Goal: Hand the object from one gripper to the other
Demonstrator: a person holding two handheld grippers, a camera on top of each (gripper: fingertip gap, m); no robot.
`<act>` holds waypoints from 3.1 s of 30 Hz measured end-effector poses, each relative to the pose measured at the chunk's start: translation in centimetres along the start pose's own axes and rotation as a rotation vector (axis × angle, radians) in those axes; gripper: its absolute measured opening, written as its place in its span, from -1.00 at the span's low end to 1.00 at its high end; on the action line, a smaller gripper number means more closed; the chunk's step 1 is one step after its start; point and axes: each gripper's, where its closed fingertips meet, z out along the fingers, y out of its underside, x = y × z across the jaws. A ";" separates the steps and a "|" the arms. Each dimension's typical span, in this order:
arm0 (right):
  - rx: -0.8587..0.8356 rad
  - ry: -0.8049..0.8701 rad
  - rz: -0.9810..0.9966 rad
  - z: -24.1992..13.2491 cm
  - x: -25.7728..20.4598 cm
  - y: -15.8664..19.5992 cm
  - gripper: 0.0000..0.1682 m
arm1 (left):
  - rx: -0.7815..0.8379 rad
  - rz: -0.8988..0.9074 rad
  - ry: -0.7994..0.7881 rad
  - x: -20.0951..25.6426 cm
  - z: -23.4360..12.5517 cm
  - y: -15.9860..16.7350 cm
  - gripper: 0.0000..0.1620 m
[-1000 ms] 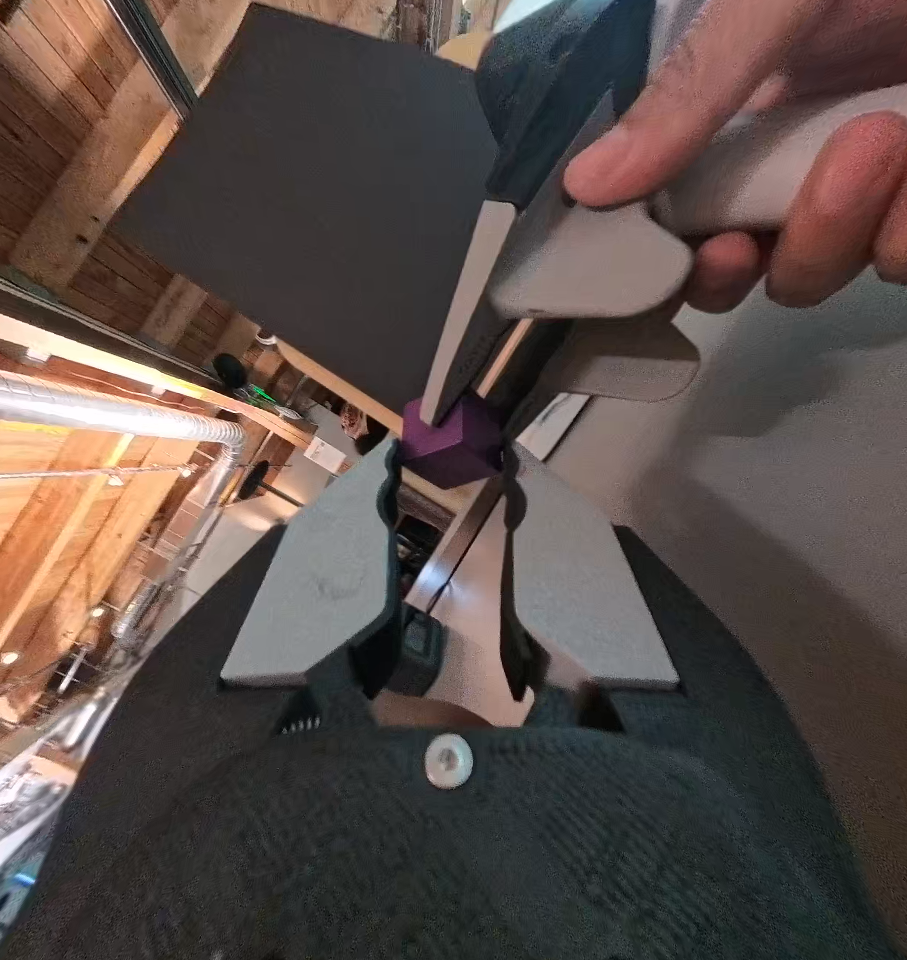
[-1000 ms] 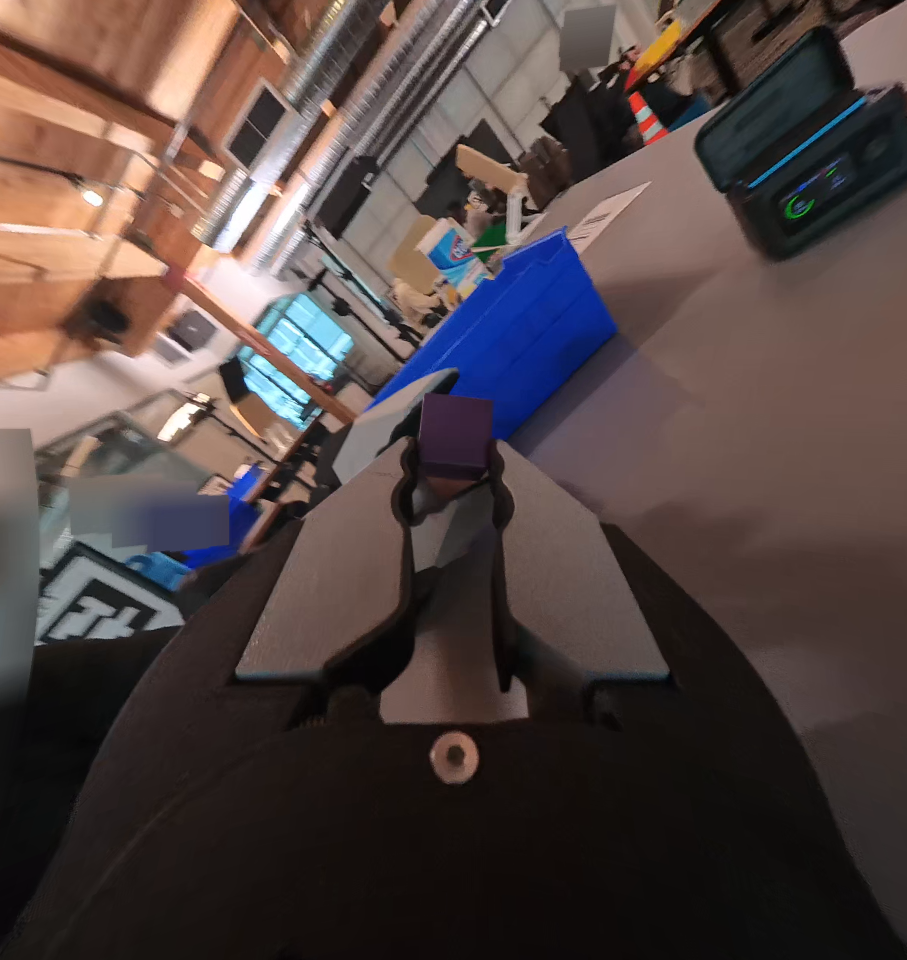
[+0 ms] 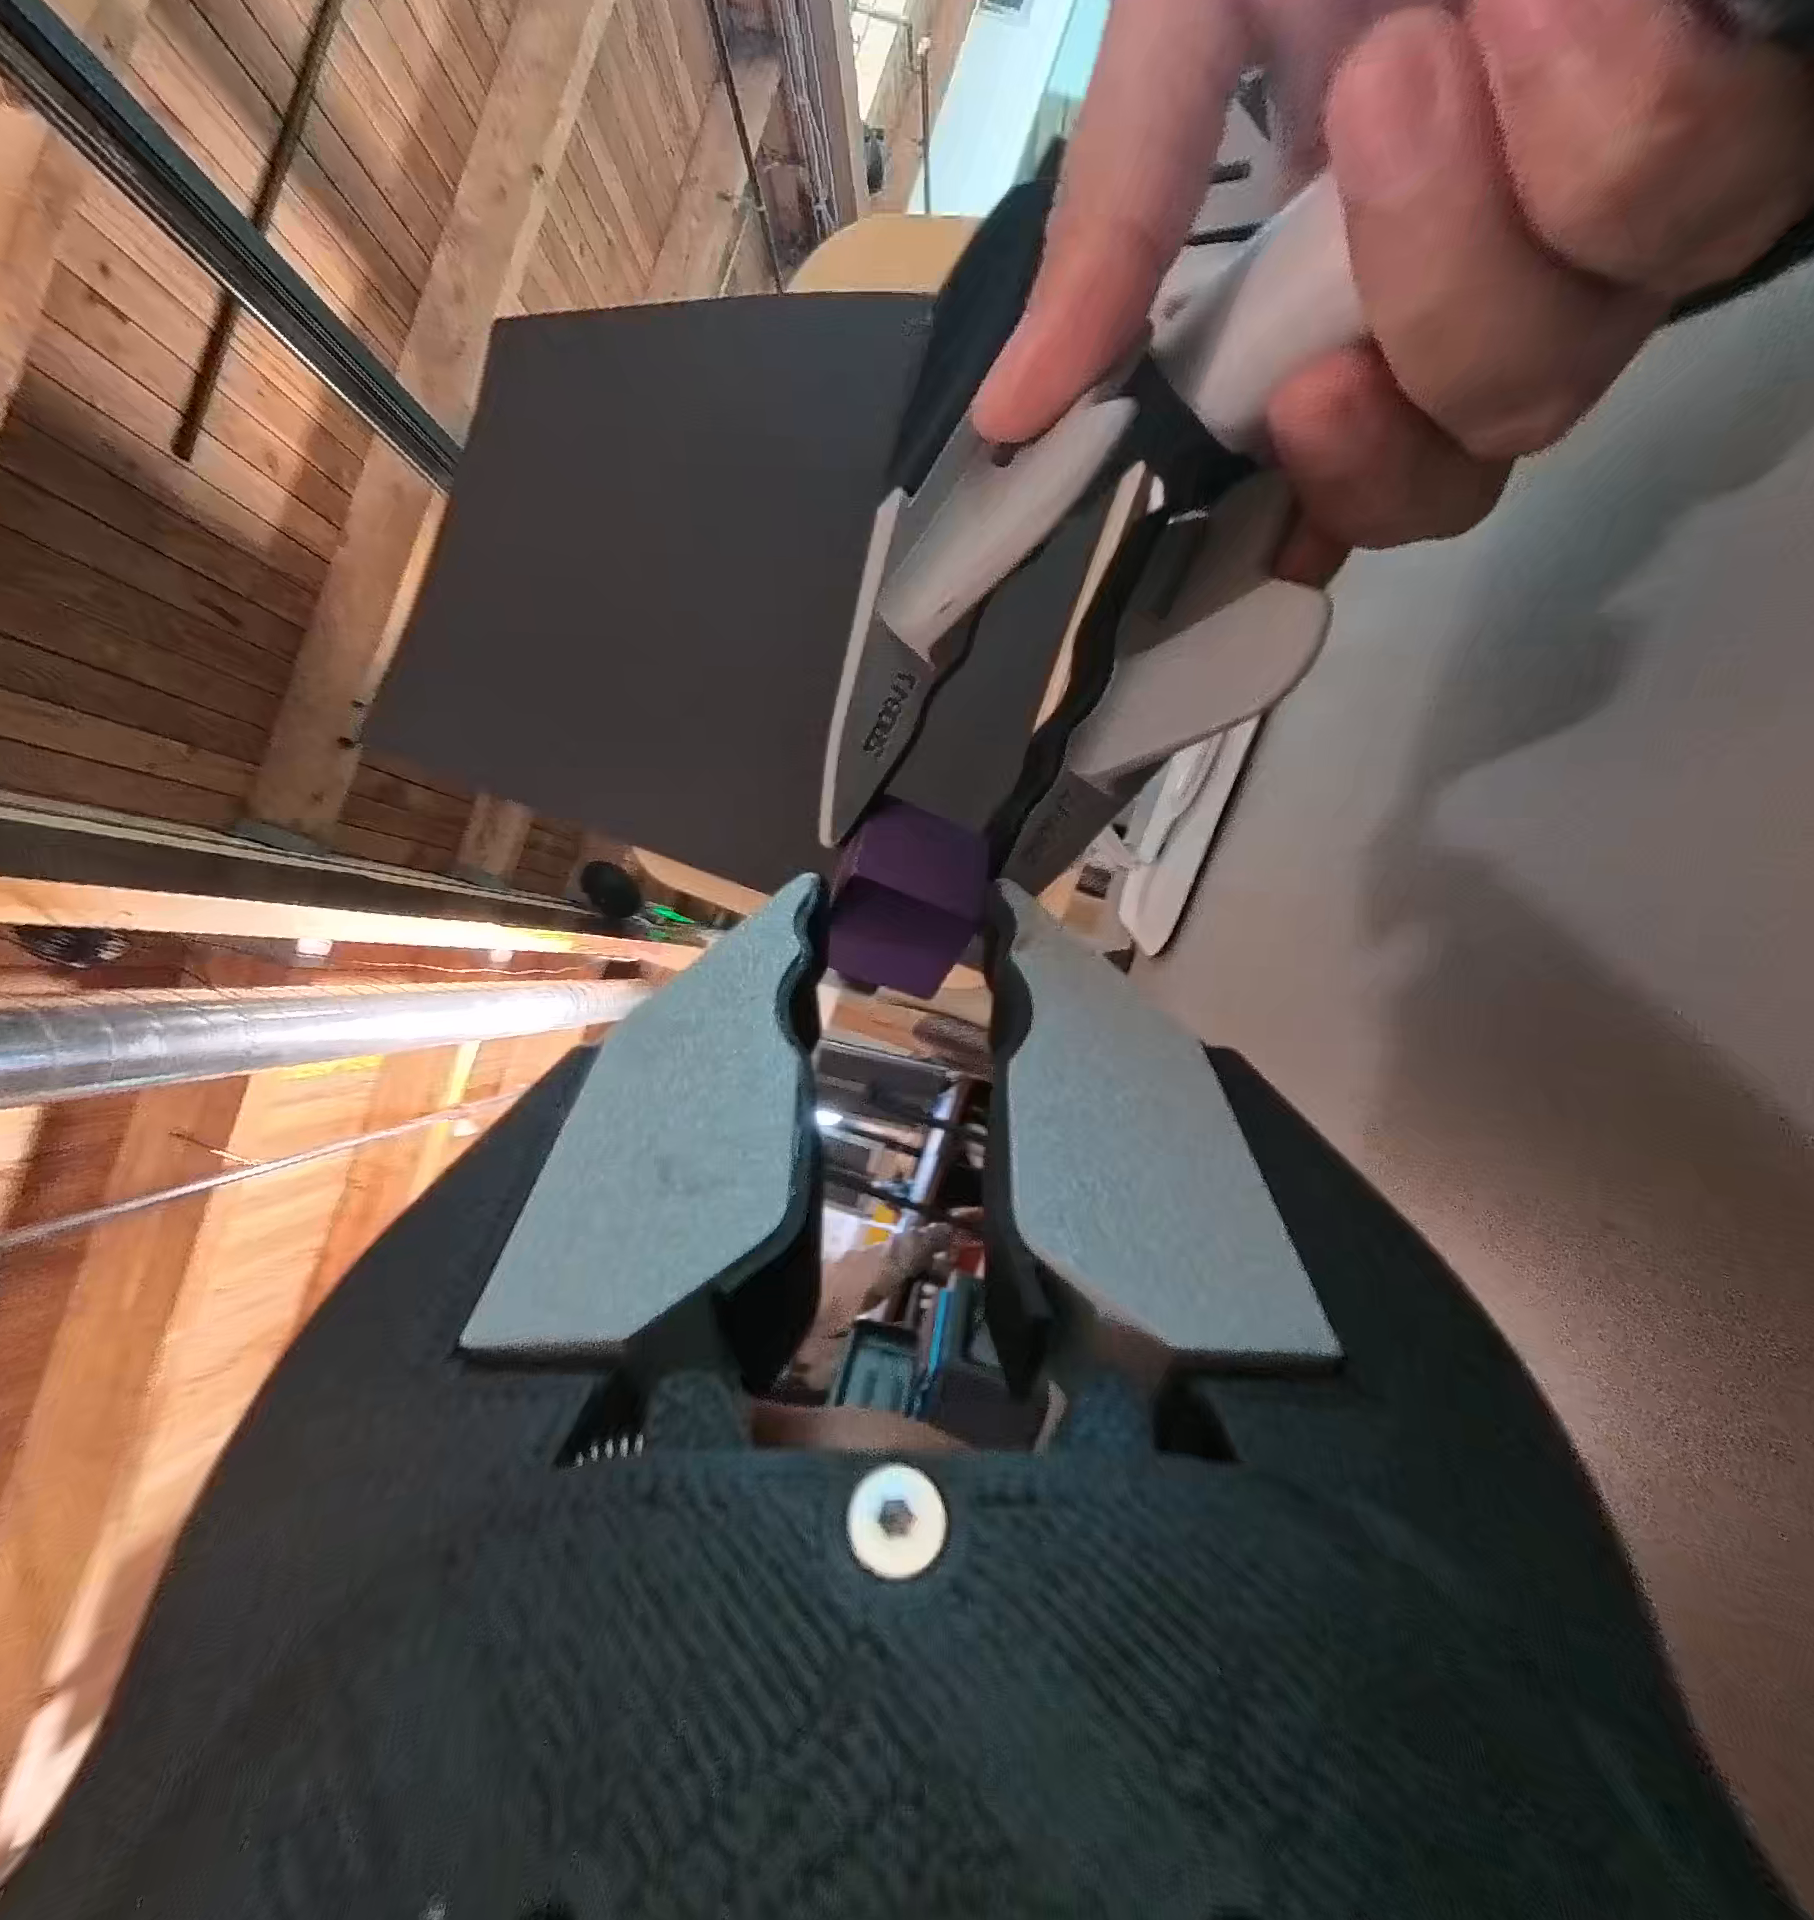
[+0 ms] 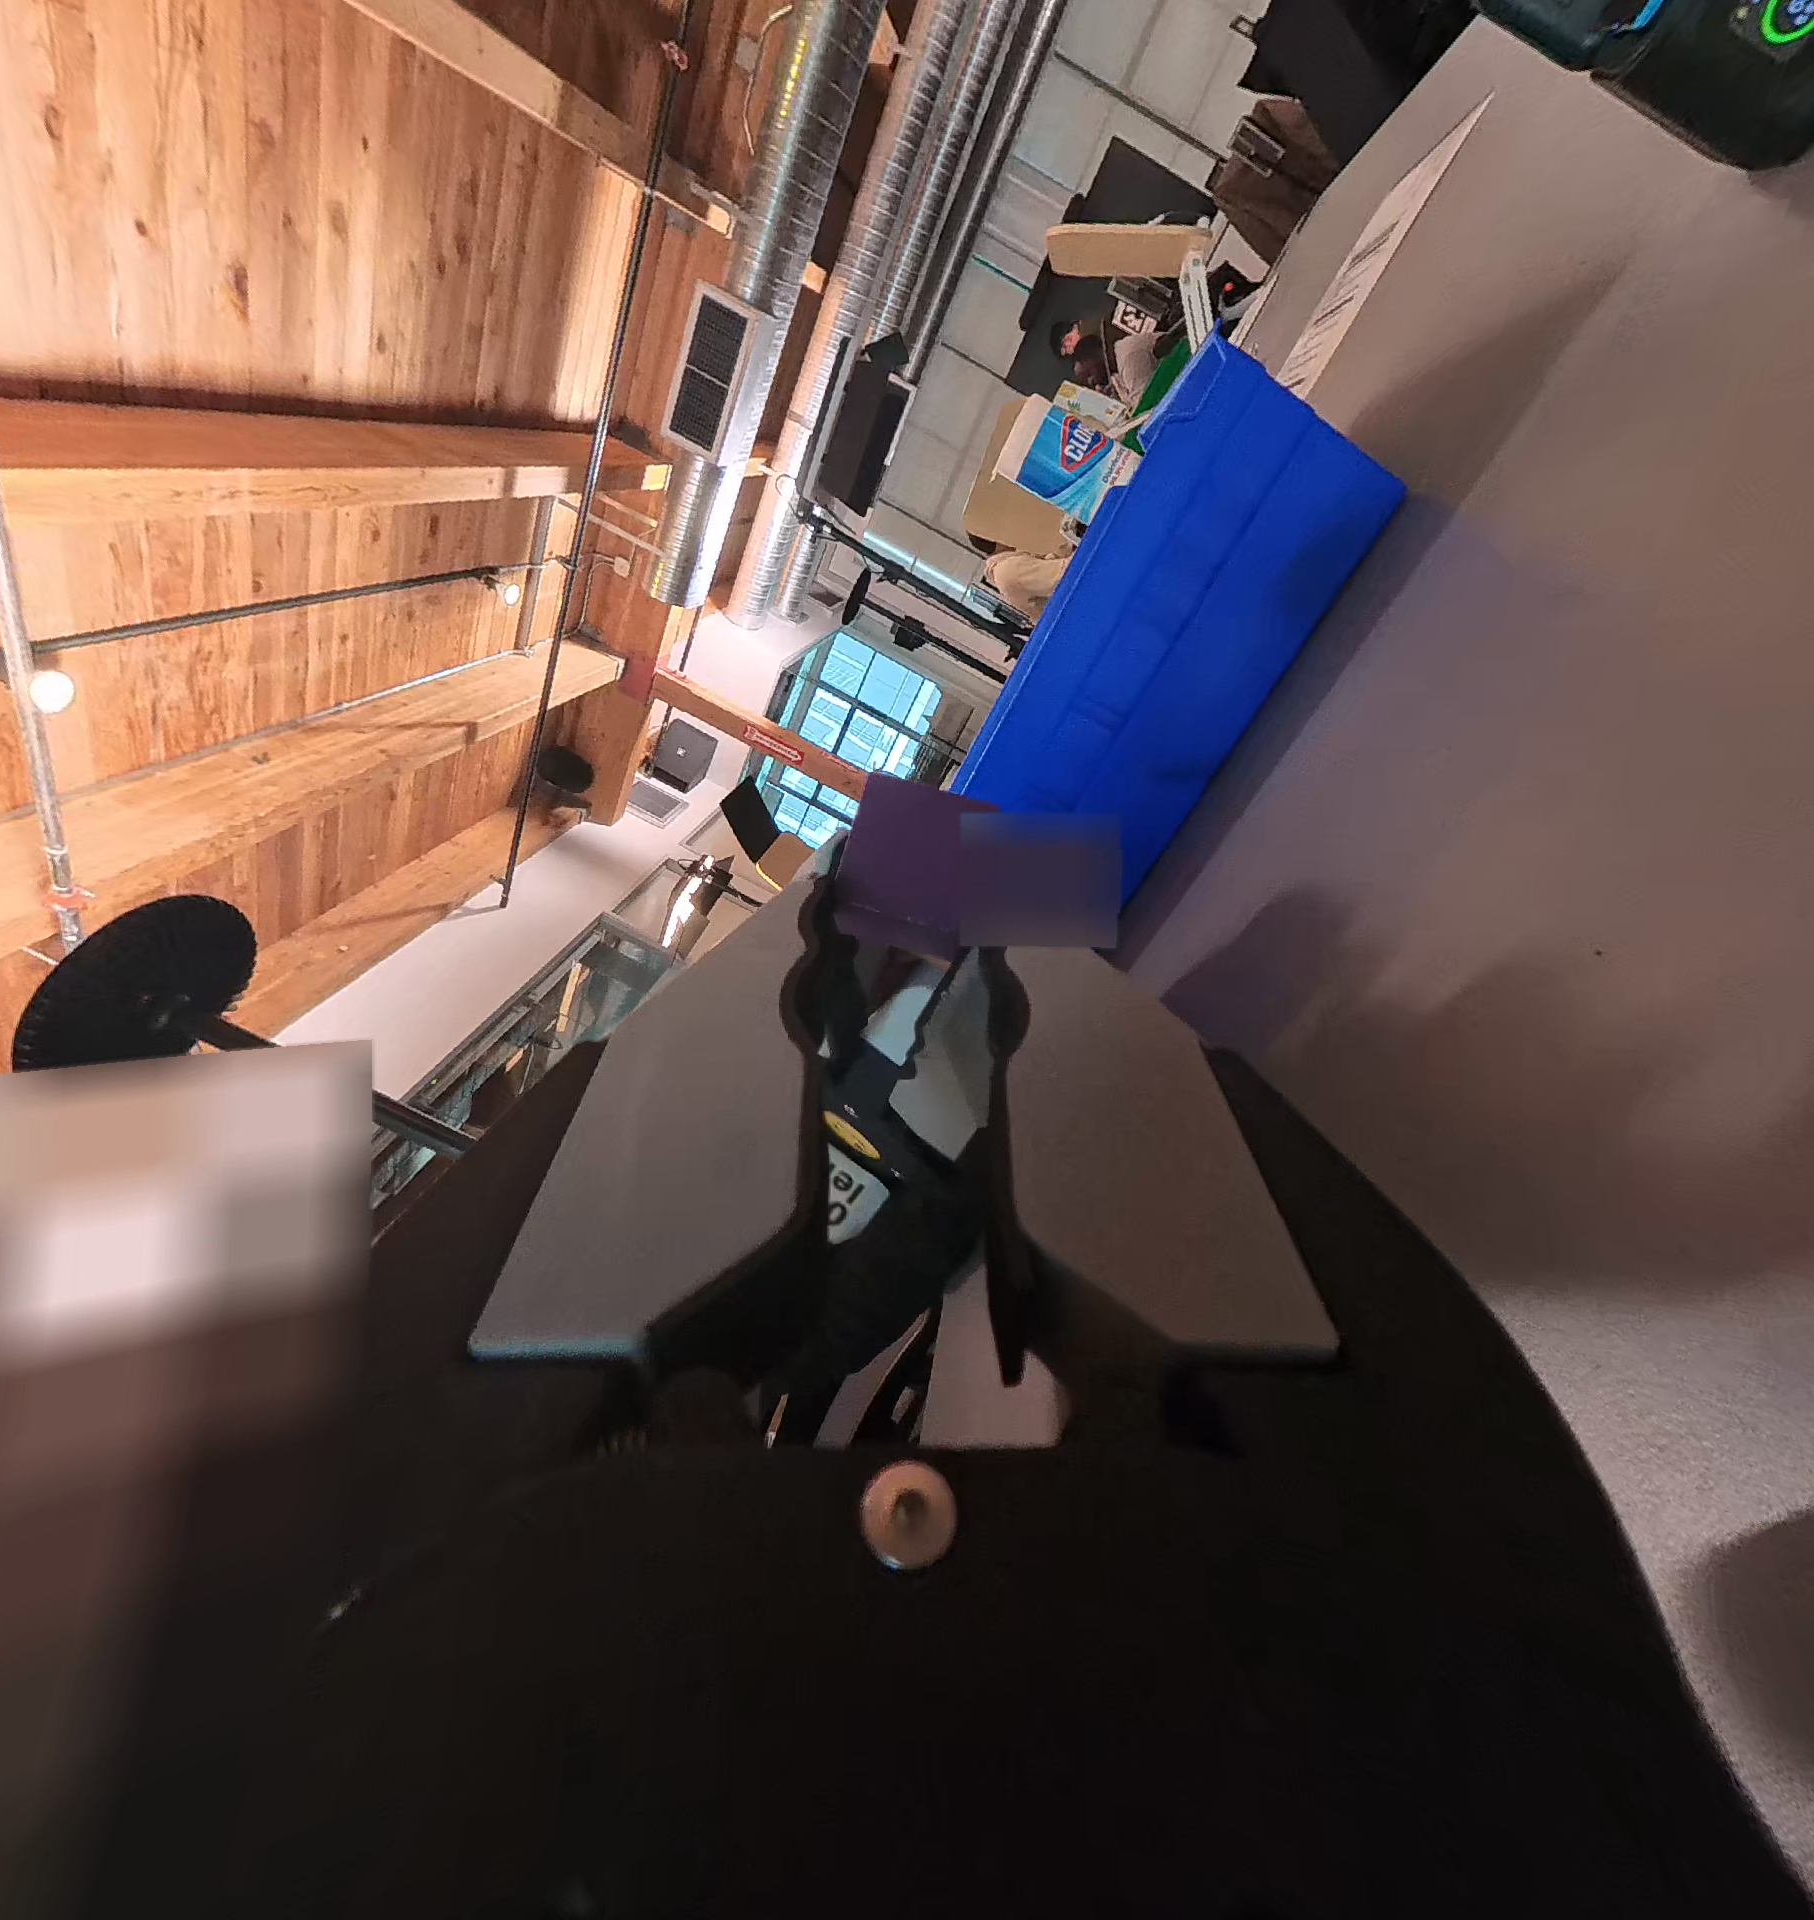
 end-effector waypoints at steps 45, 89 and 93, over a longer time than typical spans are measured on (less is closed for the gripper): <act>0.050 -0.055 0.180 0.0 0.2 -0.7 -0.72 | 0.044 0.054 0.010 0.6 -0.6 -0.8 -0.62; 0.102 0.034 -0.098 -0.2 0.0 -1.9 -0.47 | 0.053 -0.720 0.266 0.4 -0.5 -0.2 -0.68; 0.081 0.045 -0.201 0.0 -1.0 -1.8 -0.31 | 0.105 -0.792 0.257 -0.6 -0.8 -0.6 -0.68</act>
